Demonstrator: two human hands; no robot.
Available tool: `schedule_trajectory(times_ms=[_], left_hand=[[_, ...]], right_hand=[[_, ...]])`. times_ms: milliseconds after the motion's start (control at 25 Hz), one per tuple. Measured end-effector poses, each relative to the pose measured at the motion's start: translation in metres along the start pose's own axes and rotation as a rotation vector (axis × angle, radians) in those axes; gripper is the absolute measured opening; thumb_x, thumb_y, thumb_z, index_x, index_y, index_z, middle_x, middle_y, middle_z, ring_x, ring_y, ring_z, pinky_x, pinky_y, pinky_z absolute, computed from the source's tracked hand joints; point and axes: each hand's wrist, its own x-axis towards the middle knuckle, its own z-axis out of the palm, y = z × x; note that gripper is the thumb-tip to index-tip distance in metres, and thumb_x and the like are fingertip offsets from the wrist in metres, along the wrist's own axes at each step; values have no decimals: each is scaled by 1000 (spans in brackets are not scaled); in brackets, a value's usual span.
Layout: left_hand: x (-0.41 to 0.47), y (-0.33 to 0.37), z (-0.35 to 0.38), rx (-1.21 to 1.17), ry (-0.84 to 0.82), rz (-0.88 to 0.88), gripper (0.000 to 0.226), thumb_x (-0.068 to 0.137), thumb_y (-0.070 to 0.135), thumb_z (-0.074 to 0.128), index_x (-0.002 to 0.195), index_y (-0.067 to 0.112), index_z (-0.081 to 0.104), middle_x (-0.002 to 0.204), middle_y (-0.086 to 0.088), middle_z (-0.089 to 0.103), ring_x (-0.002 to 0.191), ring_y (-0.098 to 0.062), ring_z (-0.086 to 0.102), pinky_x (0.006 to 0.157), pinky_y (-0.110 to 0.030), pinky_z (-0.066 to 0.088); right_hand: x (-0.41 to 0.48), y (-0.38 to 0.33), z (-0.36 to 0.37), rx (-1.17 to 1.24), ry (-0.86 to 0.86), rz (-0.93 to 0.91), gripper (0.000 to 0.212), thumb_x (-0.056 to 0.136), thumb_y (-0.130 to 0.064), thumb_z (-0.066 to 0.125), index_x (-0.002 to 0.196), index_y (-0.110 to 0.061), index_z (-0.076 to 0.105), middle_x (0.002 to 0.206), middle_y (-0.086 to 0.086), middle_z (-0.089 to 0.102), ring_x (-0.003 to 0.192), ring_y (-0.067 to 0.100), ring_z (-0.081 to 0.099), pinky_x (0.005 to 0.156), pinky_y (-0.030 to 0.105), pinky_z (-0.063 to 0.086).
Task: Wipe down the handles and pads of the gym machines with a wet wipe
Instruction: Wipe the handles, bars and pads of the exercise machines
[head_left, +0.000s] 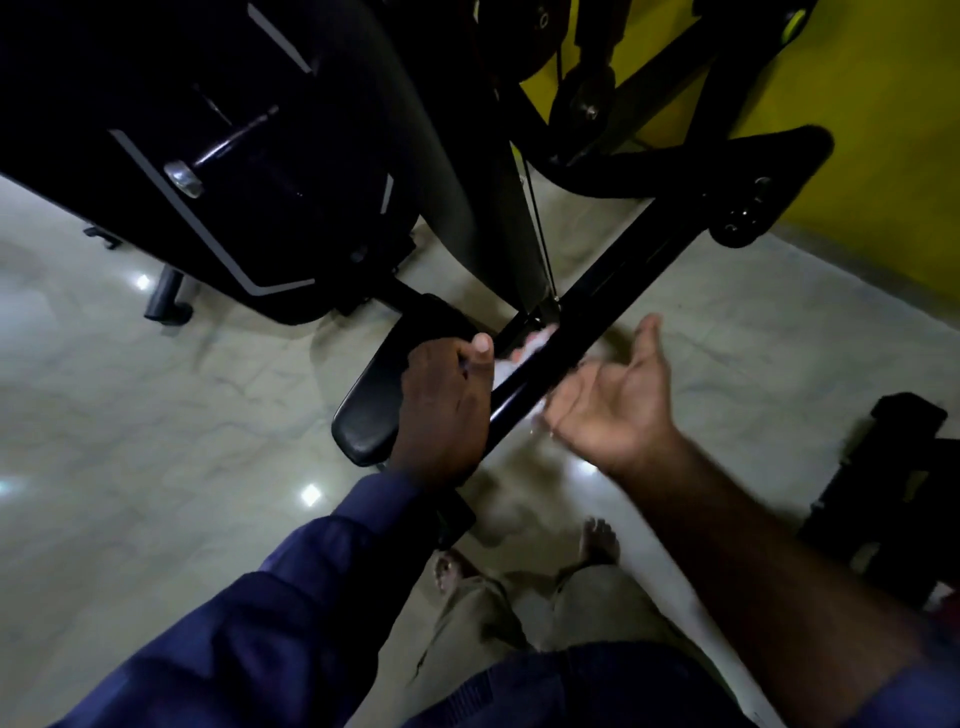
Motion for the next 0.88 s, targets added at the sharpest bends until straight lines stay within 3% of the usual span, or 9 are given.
schedule_trajectory(times_ms=[80,200,360,440,520,640,720,760,880], left_hand=[[2,10,-2,94,-110,7,67,96,77,19,110,23,56,111,0,56,108,-28,56,99,-45,46],[14,36,-2,35,-262,-16,50,99,72,36,117,28,53,107,5,67,99,-16,64,91,-37,50],[41,66,21,2,-297,16,43,104,61,41,118,24,58,92,2,71,91,-19,69,87,-37,53],[48,67,35,97,-376,89,46,105,61,35,122,24,55,96,-5,72,96,-28,70,87,-40,52],[49,64,42,144,-428,109,46,107,61,30,125,24,50,102,-11,71,98,-35,69,82,-41,50],[48,63,43,167,-412,147,44,108,59,27,125,24,46,104,-14,70,96,-36,68,76,-38,45],[48,63,46,183,-409,176,42,108,58,26,122,24,45,105,-16,71,97,-38,68,78,-42,48],[49,63,45,182,-411,166,42,108,59,26,123,25,45,104,-16,71,96,-39,68,80,-44,50],[49,64,45,167,-431,125,46,107,62,23,125,25,45,101,-13,70,95,-36,68,82,-46,52]], right_hand=[[20,-62,13,151,60,-145,93,79,-89,49,111,-3,58,99,17,65,92,31,68,101,42,50],[32,-104,3,276,75,-251,84,86,-73,60,120,3,59,107,20,66,103,33,66,102,48,53],[9,-45,-15,-85,281,-404,25,102,-1,53,126,0,62,130,22,67,104,24,72,87,34,62],[9,-47,-23,-336,501,-739,31,95,12,58,117,-6,69,123,16,73,99,14,74,83,26,59],[12,-69,-19,-863,531,-1100,37,91,12,59,116,-10,74,118,3,75,105,8,73,94,22,54],[11,-70,-26,-1789,-10,-1310,50,88,8,44,126,-10,72,130,4,70,128,21,63,118,38,38],[18,-96,-39,-2052,-401,-1262,55,85,9,38,130,-4,67,137,9,65,137,25,54,124,45,28],[28,-118,-39,-2126,-432,-1243,55,84,10,39,130,-2,67,137,12,65,136,27,55,123,47,30],[45,-149,-21,-2111,18,-1218,34,92,2,46,119,-3,67,124,17,66,123,37,59,119,54,32]])
